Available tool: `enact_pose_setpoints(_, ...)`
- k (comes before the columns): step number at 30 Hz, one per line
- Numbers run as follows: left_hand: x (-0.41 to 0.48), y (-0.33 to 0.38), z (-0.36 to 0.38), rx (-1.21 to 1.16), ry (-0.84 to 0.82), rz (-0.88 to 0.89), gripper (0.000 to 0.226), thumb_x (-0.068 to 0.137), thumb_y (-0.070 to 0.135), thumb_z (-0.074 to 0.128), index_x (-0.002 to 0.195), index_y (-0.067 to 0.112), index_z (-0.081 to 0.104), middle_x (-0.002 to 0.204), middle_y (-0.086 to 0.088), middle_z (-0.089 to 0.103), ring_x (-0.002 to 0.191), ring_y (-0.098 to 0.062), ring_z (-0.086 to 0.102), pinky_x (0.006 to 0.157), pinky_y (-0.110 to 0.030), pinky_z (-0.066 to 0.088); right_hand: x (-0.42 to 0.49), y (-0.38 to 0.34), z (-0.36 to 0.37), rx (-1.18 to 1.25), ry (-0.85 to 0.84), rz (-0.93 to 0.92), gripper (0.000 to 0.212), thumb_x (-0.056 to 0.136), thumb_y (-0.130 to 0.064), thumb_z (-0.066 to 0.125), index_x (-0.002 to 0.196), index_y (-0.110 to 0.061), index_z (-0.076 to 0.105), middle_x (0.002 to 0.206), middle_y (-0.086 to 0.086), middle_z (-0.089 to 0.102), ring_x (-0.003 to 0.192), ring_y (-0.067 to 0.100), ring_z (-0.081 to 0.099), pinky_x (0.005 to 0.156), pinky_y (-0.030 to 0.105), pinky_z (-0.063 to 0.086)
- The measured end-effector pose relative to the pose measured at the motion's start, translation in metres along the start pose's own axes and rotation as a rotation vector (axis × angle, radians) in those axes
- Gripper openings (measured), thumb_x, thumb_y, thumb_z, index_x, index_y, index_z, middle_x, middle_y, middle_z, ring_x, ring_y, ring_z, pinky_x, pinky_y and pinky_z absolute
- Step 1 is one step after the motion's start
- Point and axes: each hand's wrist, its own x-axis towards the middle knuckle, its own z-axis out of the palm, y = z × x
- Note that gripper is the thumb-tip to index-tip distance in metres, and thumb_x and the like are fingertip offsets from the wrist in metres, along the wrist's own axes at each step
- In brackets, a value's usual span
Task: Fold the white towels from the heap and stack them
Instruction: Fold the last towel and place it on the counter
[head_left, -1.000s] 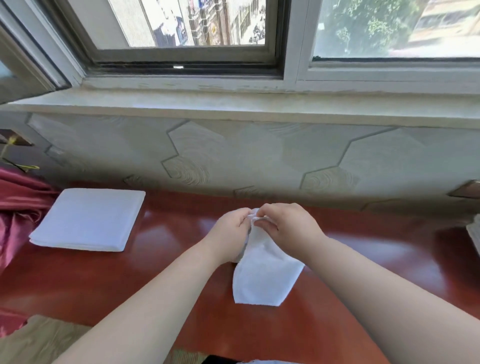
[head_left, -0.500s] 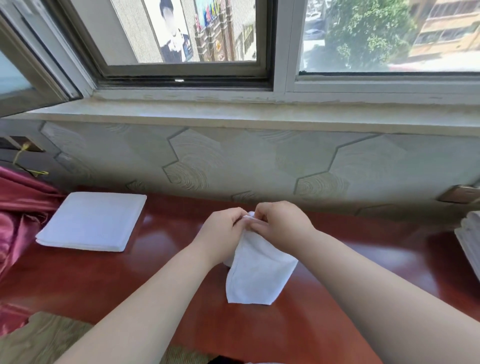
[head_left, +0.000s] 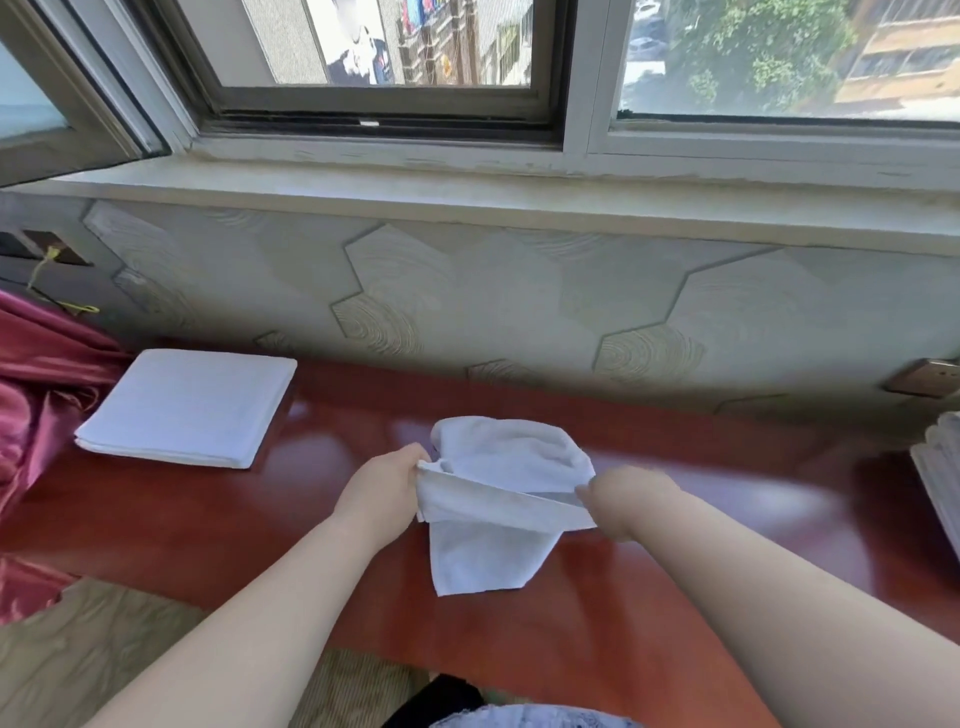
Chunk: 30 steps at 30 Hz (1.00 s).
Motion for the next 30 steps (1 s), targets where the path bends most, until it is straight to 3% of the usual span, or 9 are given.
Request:
enact_pose_setpoints(4, -0.004, -0.010, 0.018, 0.106, -0.019, -0.022, 0.010, 0.092, 0.018, 0.047, 0.097, 0.021, 0.055, 0.087, -0.002, 0.068, 0.084, -0.031, 0.063, 0.073, -0.043, 0.051, 0.008, -0.004, 0.002, 0.161, 0.079, 0.233, 0.019, 0.089, -0.014, 0.060, 0.100, -0.029, 0.059, 0.080, -0.010, 0.049, 0.086, 0.020, 0.056, 0.077, 0.030, 0.044)
enact_pose_setpoints(9, -0.004, -0.013, 0.023, 0.262, -0.040, 0.026, 0.013, 0.093, 0.018, 0.050, 0.106, 0.019, 0.051, 0.087, -0.007, 0.065, 0.084, -0.038, 0.060, 0.069, -0.044, 0.047, 0.017, -0.008, 0.008, 0.123, 0.157, 0.257, 0.019, 0.084, -0.011, 0.059, 0.083, -0.028, 0.051, 0.075, -0.010, 0.049, 0.084, 0.019, 0.052, 0.098, 0.034, 0.039)
enact_pose_setpoints(11, -0.004, -0.013, 0.022, 0.346, -0.056, 0.054, 0.016, 0.093, 0.019, 0.049, 0.108, 0.020, 0.049, 0.083, -0.003, 0.059, 0.080, -0.035, 0.054, 0.066, -0.041, 0.041, 0.017, -0.007, 0.006, 0.069, 0.173, 0.271, 0.021, 0.081, -0.009, 0.058, 0.075, -0.026, 0.047, 0.076, -0.010, 0.052, 0.081, 0.019, 0.054, 0.097, 0.035, 0.037)
enact_pose_setpoints(14, -0.007, -0.016, 0.021, 0.427, -0.032, 0.051, 0.012, 0.091, 0.022, 0.047, 0.103, 0.023, 0.048, 0.079, 0.003, 0.055, 0.076, -0.031, 0.050, 0.066, -0.038, 0.036, 0.020, -0.001, 0.005, 0.125, 0.220, 0.332, 0.018, 0.079, -0.008, 0.053, 0.078, -0.026, 0.052, 0.077, -0.010, 0.056, 0.081, 0.020, 0.056, 0.089, 0.034, 0.034)
enact_pose_setpoints(17, -0.006, -0.023, 0.018, 0.433, 0.033, 0.022, 0.014, 0.081, 0.029, 0.038, 0.088, 0.023, 0.049, 0.067, 0.004, 0.053, 0.067, -0.027, 0.046, 0.074, -0.038, 0.036, 0.023, 0.008, 0.008, 0.317, 0.365, 0.401, 0.012, 0.086, -0.013, 0.049, 0.091, -0.024, 0.048, 0.096, -0.003, 0.062, 0.096, 0.025, 0.059, 0.082, 0.037, 0.037)
enact_pose_setpoints(19, 0.000, -0.026, 0.010, 0.374, 0.091, -0.014, 0.015, 0.073, 0.030, 0.036, 0.080, 0.022, 0.047, 0.061, 0.005, 0.051, 0.061, -0.021, 0.042, 0.077, -0.037, 0.036, 0.022, 0.016, 0.004, 0.472, 0.425, 0.447, 0.011, 0.090, -0.013, 0.046, 0.099, -0.020, 0.043, 0.101, 0.003, 0.061, 0.097, 0.030, 0.060, 0.077, 0.036, 0.041)
enact_pose_setpoints(21, 0.008, -0.022, 0.000, 0.248, 0.149, -0.034, 0.007, 0.073, 0.027, 0.043, 0.074, 0.020, 0.046, 0.062, 0.004, 0.053, 0.063, -0.019, 0.042, 0.073, -0.036, 0.032, 0.016, 0.026, -0.006, 0.609, 0.417, 0.475, 0.018, 0.089, -0.009, 0.044, 0.104, -0.019, 0.043, 0.091, 0.003, 0.055, 0.088, 0.031, 0.058, 0.071, 0.035, 0.043)
enact_pose_setpoints(27, 0.038, 0.020, -0.052, -0.155, 0.284, -0.099, 0.008, 0.073, 0.014, 0.056, 0.069, 0.021, 0.058, 0.062, 0.002, 0.057, 0.062, -0.019, 0.047, 0.056, -0.032, 0.036, -0.014, 0.061, -0.052, 0.904, 0.558, 0.391, 0.023, 0.081, -0.011, 0.052, 0.090, -0.026, 0.066, 0.097, 0.005, 0.071, 0.087, 0.030, 0.063, 0.074, 0.032, 0.052)
enact_pose_setpoints(30, 0.055, 0.045, -0.080, -0.337, 0.344, -0.159, 0.011, 0.077, 0.011, 0.059, 0.067, 0.013, 0.061, 0.058, 0.004, 0.057, 0.059, -0.019, 0.050, 0.056, -0.029, 0.039, -0.030, 0.084, -0.082, 1.087, 0.599, 0.313, 0.020, 0.090, -0.008, 0.061, 0.102, -0.017, 0.074, 0.093, 0.007, 0.073, 0.085, 0.028, 0.067, 0.071, 0.030, 0.053)
